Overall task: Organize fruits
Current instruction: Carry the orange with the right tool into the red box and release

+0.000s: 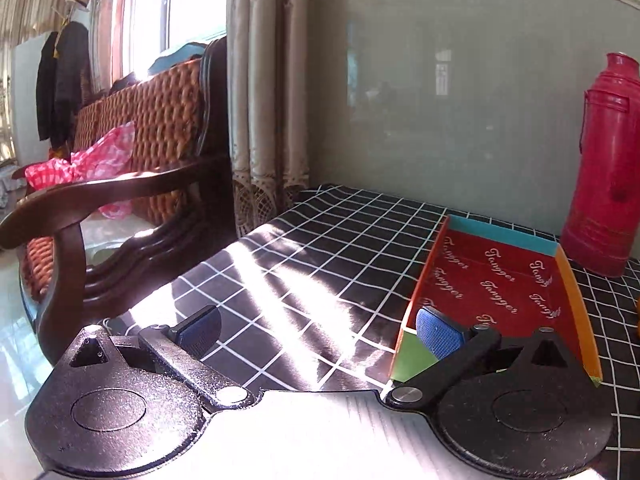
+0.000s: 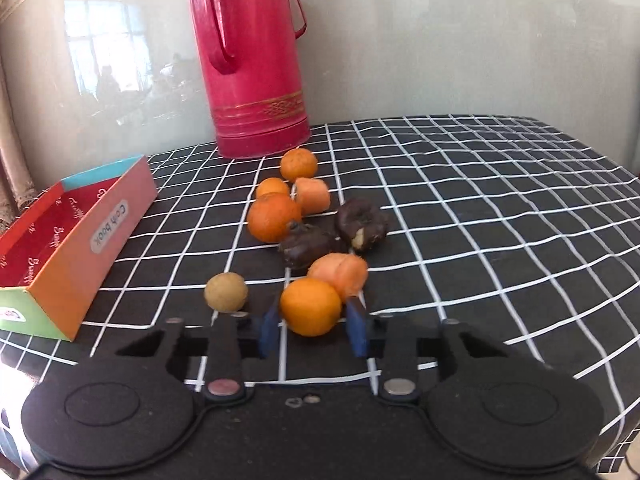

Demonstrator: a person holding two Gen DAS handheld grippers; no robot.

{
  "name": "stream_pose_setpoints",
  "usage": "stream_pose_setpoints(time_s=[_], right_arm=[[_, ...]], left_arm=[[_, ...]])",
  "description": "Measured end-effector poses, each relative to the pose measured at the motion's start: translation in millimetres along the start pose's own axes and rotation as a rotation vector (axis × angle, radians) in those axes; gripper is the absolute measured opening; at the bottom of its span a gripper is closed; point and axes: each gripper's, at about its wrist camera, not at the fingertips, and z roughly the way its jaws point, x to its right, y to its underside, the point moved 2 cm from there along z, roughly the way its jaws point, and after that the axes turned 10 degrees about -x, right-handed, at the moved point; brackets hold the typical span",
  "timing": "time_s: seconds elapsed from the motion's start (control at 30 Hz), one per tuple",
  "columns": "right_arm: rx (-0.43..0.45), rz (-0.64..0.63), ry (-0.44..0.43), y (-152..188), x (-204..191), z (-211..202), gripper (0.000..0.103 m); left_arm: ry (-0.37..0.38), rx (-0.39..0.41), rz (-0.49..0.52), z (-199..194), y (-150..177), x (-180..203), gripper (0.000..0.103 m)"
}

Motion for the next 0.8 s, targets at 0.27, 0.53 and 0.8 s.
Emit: stream_pose_setpoints(time_s=[0.27, 0.53, 0.8], right_arm=[[0.045, -0.035, -0.040, 2.2, -12.5, -7.3, 0.025], [0.175, -0.198, -0.249, -9.8, -76.6, -35.4, 0.025], [0.173, -0.346, -0.377, -19.8, -150.4, -23.6, 0.025]], left_arm=[[-0.040, -0.035, -0.082, 11.7, 1.7, -25.3, 0.103], [-0.069, -0.094, -0.170, 24.0, 7.3, -54.7, 0.103], [-0.098, -0.106, -0.189, 26.3, 13.0, -74.5, 0.103]])
